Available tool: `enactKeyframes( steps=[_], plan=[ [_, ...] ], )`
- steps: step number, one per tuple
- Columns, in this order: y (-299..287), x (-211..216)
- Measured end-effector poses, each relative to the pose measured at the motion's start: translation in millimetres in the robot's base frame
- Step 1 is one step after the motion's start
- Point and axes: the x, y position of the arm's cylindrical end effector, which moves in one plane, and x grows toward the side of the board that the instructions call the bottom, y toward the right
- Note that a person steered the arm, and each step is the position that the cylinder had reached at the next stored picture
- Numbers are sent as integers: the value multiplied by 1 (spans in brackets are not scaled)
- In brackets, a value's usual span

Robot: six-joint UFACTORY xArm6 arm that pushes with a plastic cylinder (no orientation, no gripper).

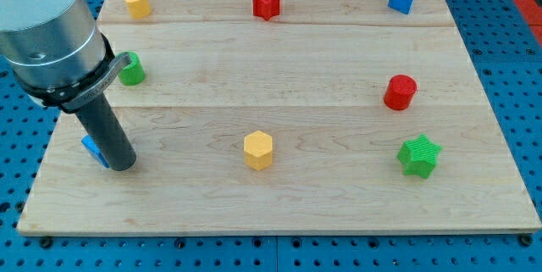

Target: Point at the red star

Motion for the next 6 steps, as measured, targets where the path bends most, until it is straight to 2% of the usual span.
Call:
enactKeyframes(
  steps=[3,4,5,6],
  plan=[
    [12,4],
    [53,4],
    [91,-21],
    [172,-88]
  ],
)
